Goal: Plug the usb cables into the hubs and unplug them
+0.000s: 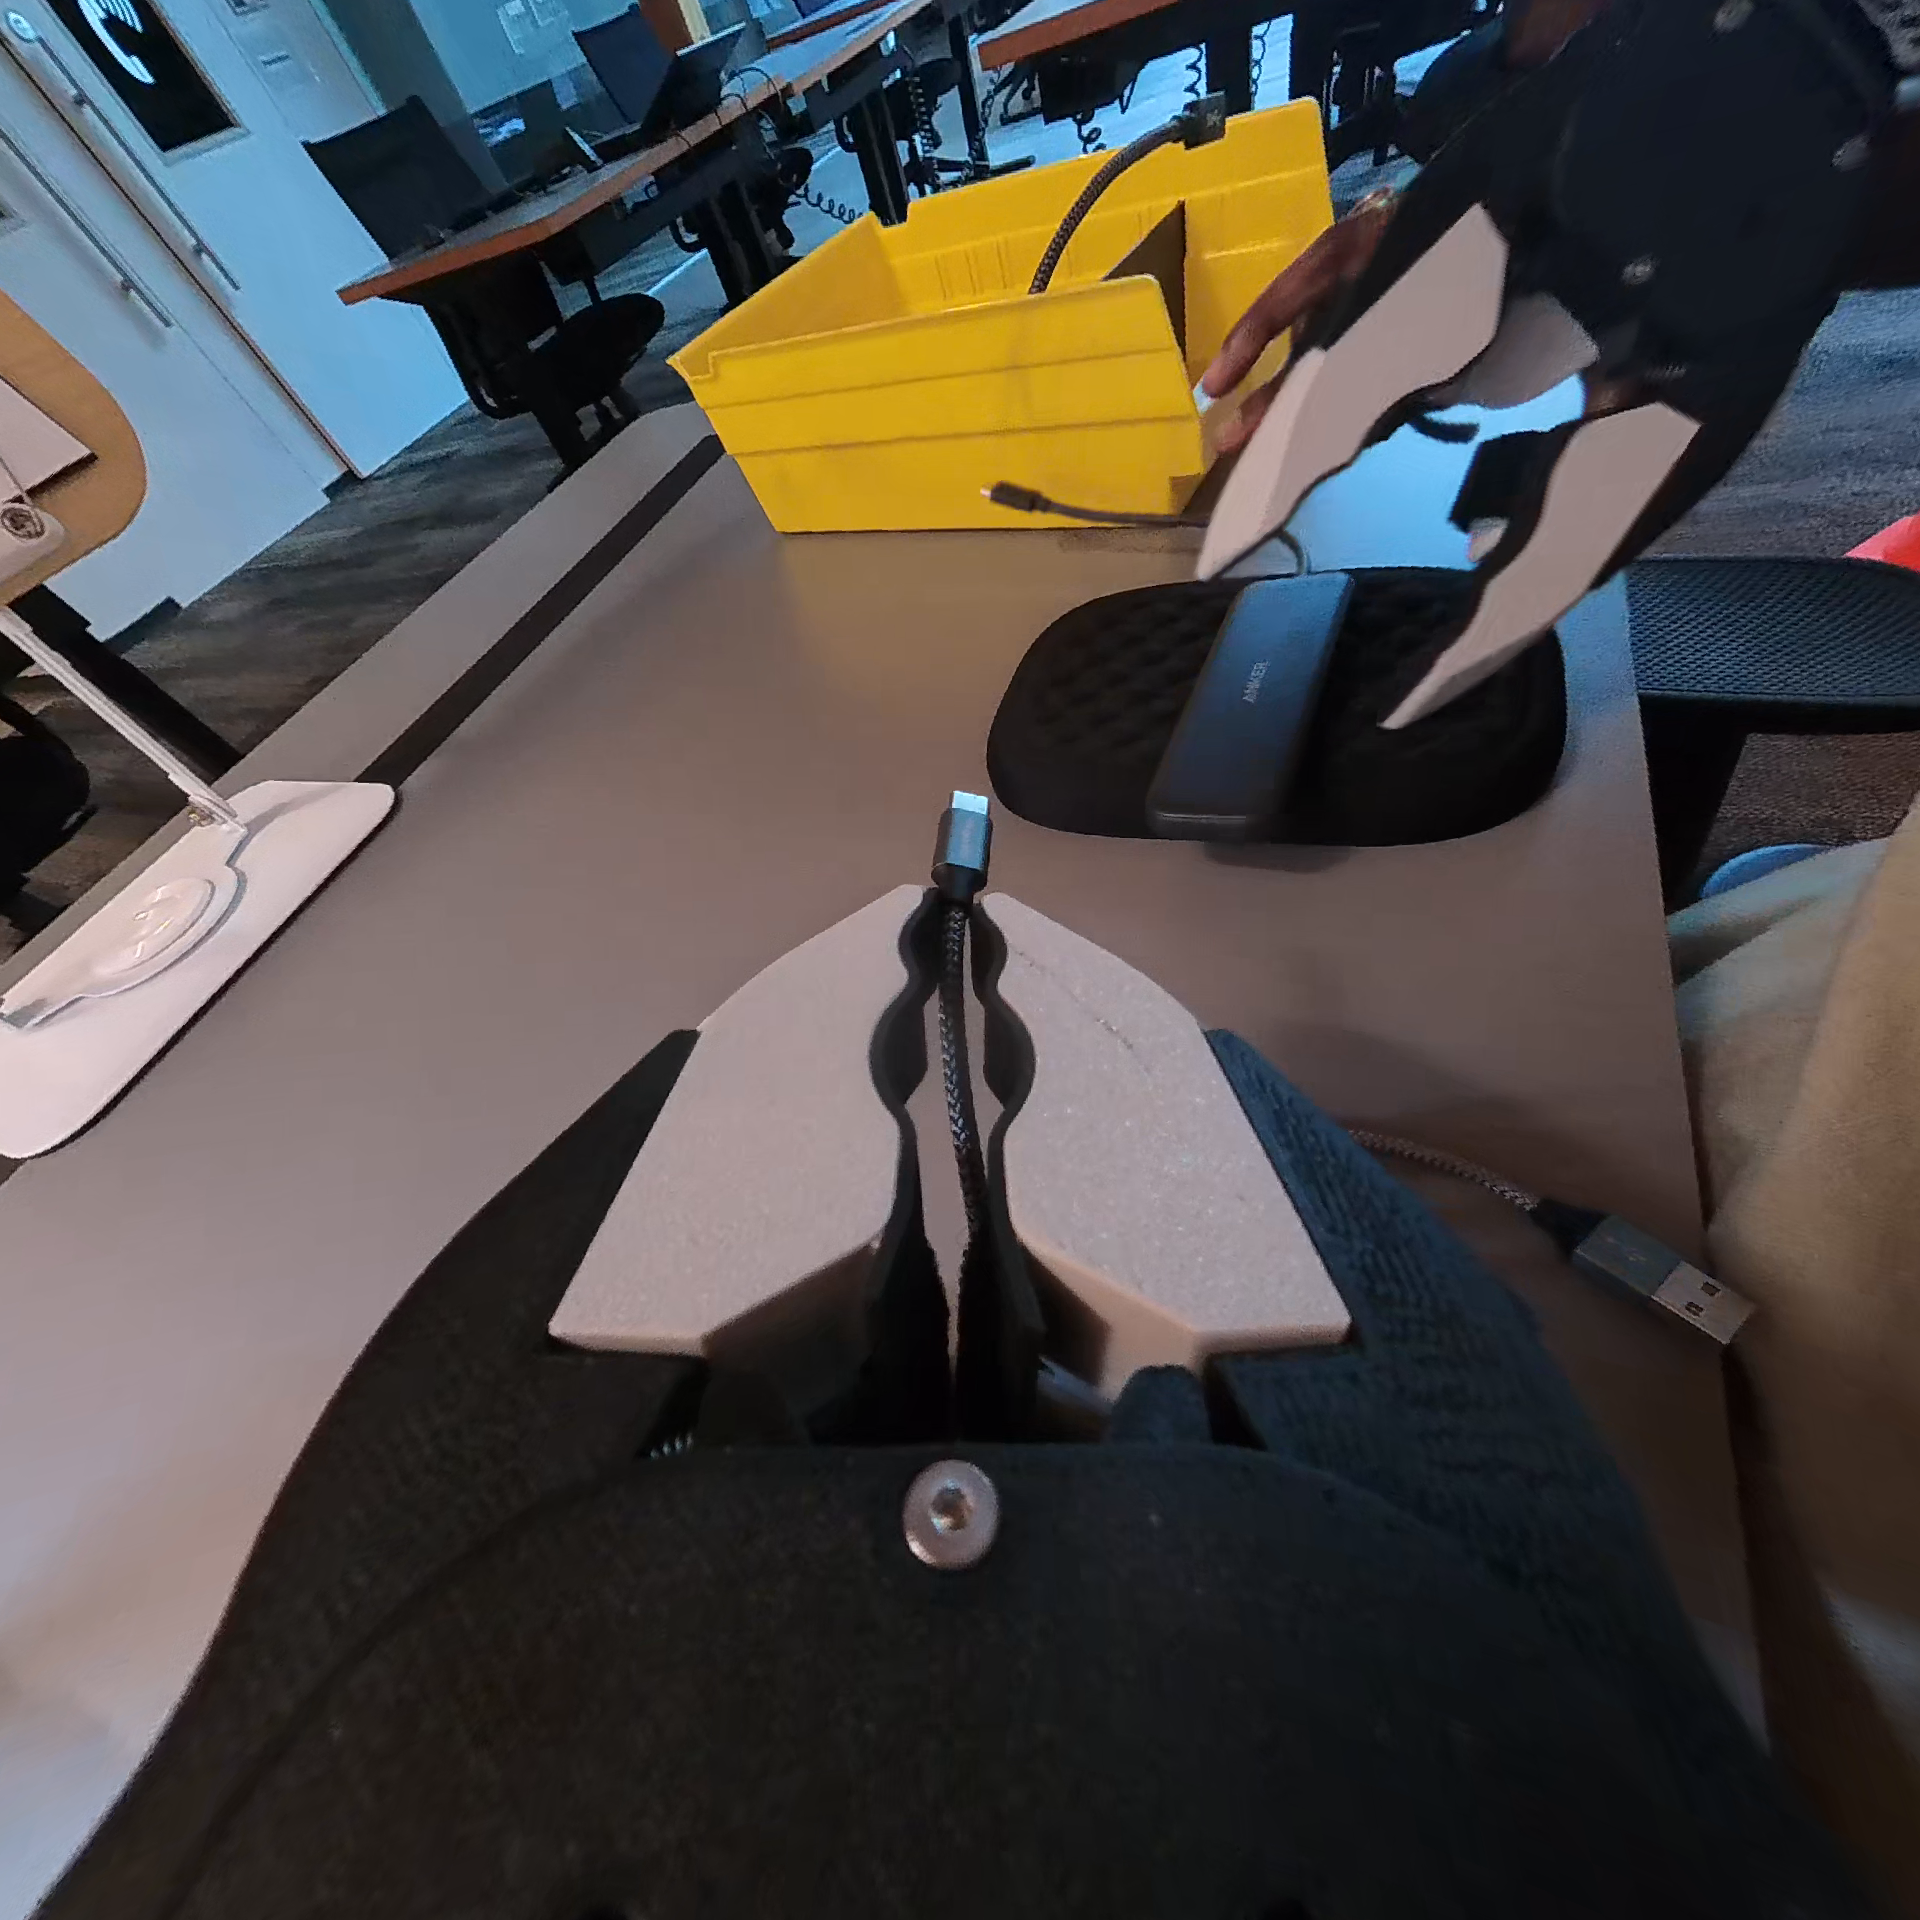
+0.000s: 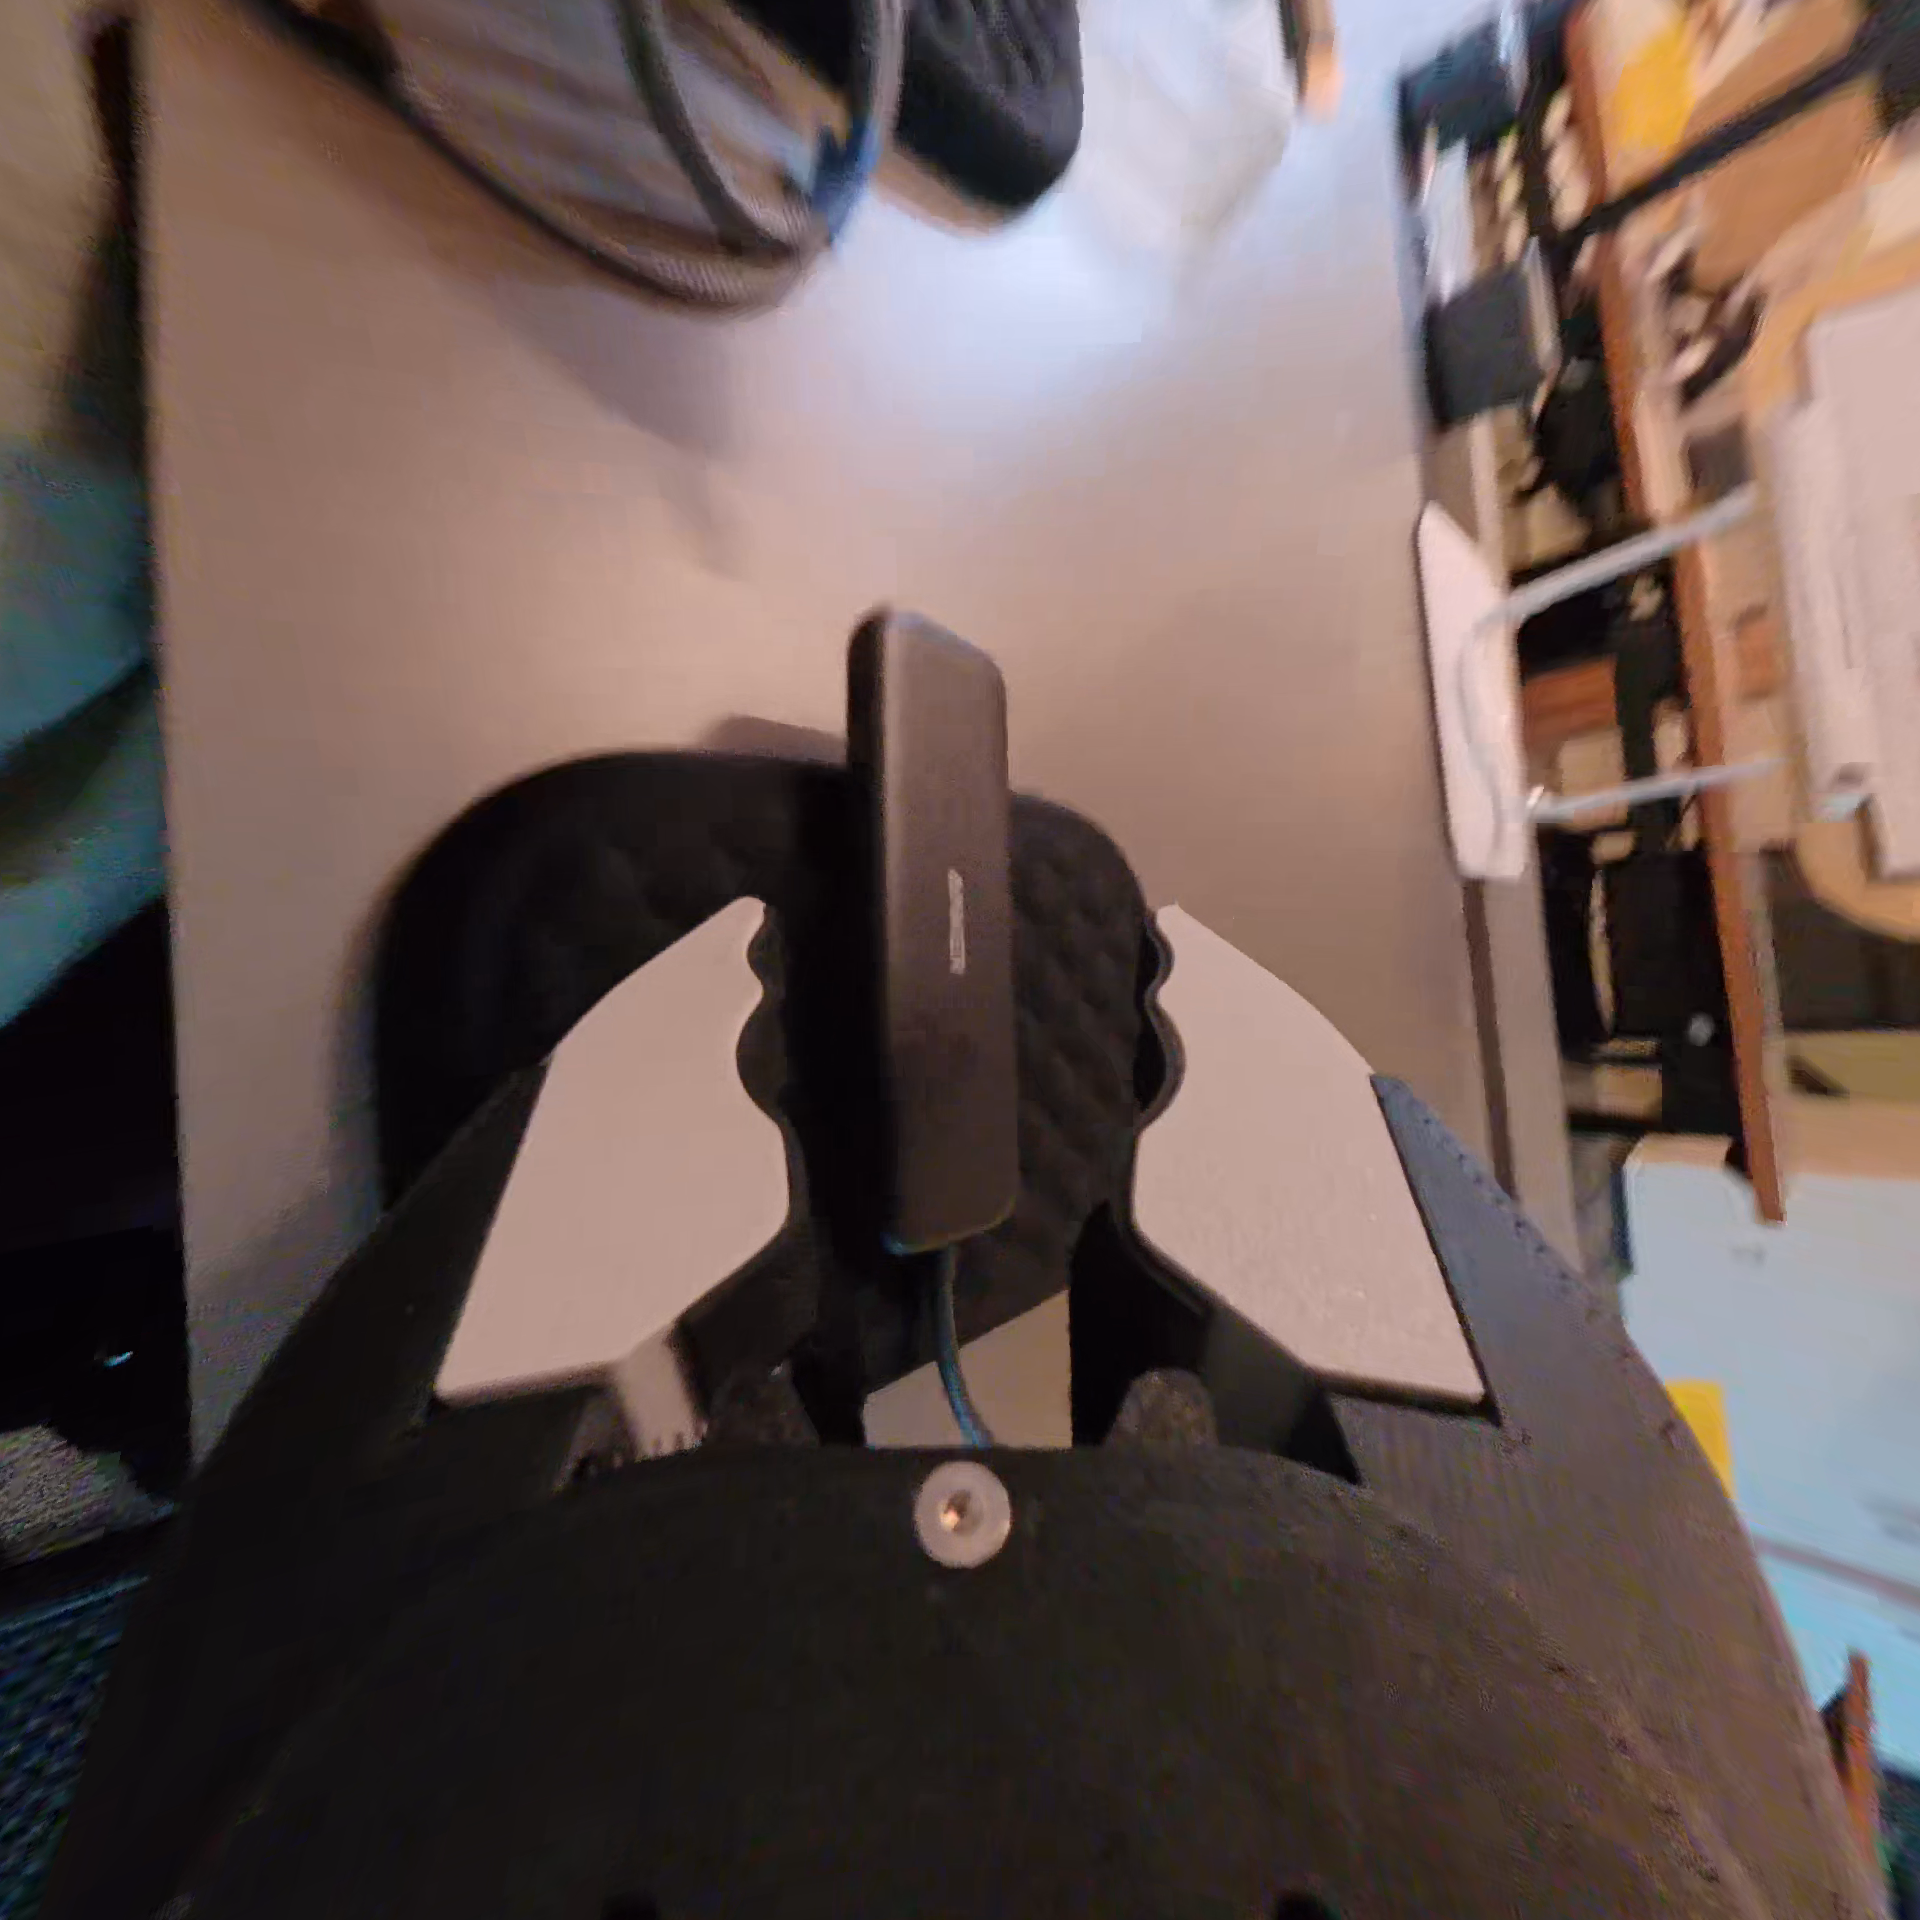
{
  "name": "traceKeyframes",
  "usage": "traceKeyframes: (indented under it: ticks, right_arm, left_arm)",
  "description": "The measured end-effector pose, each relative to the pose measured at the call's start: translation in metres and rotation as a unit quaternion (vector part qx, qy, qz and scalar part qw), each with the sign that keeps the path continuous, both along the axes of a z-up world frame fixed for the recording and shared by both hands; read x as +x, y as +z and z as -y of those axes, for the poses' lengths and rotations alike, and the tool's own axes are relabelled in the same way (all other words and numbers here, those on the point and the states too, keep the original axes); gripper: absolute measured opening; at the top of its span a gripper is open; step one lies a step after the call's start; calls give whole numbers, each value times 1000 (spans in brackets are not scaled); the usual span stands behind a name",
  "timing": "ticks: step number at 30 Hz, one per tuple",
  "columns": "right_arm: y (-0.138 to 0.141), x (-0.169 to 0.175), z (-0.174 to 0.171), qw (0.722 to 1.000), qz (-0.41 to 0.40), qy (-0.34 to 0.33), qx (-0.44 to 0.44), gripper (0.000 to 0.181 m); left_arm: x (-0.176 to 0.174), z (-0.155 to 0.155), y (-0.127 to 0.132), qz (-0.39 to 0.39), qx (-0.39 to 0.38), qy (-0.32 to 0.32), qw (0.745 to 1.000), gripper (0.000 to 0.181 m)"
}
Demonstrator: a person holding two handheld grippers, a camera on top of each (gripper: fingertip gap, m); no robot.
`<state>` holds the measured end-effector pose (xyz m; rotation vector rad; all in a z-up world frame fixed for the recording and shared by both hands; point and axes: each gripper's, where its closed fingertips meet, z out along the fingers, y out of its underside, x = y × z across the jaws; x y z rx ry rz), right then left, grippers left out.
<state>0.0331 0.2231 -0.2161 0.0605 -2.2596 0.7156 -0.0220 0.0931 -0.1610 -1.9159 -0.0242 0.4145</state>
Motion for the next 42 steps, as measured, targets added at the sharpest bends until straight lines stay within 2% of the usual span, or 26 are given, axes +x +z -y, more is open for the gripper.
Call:
traceKeyframes:
  ticks: [2, 6, 9, 11, 12, 14, 15, 16, 19, 21, 26, 32, 35, 38, 42]
  right_arm:
    - [-6, -6, -5, 999, 24, -22, -2, 66]
    - [-8, -17, -2, 998, 1, -38, 56, 70]
    - [-13, -15, -1, 997, 20, -44, 55, 55]
    - [-21, -10, 2, 996, 54, -38, 55, 34]
    - [-23, -9, 2, 996, 66, -39, 55, 33]
    - [-21, -8, 2, 995, 71, -35, 61, 27]
    - [-14, -11, 2, 996, 57, -33, 56, 16]
    - [-4, -15, 1, 998, 46, -33, 42, 12]
    - [20, -24, 0, 993, 95, -63, -23, 12]
    - [23, -31, -5, 989, 111, -96, 6, 12]
    - [-3, -37, 4, 974, 171, -138, 60, 13]
    - [-6, -52, 16, 971, 181, -158, 1, 13]
    - [-7, -57, 21, 972, 163, -171, -17, 13]
    - [-5, -64, 23, 971, 112, -207, -28, 13]
    - [-2, -77, 19, 964, -18, -265, -5, 13]
  left_arm:
    - [1, 0, 1, -2, 0, -2, 1000, 5]
    - [3, -1, 0, -1, 0, -5, 1000, 5]
    - [5, -3, -1, 2, 4, -10, 1000, 5]
    - [7, -6, -4, 8, 7, -17, 1000, 5]
    - [8, -8, -6, 11, 5, -21, 1000, 5]
    - [9, -12, -8, 10, -1, -24, 1000, 5]
    - [10, -14, -8, 10, -2, -24, 1000, 5]
    - [12, -17, -8, 10, -3, -25, 1000, 5]
    - [16, -25, -9, 13, -10, -18, 1000, 5]
    - [17, -32, -11, 16, -15, -4, 1000, 5]
    - [13, -47, -26, 31, -62, 33, 997, 5]
    - [12, -54, -44, 91, -95, 34, 991, 5]
    - [4, -54, -44, 109, -89, 55, 988, 5]
    - [-5, -53, -48, 101, -104, 89, 985, 5]
    - [-16, -53, -48, 120, -85, 124, 981, 5]
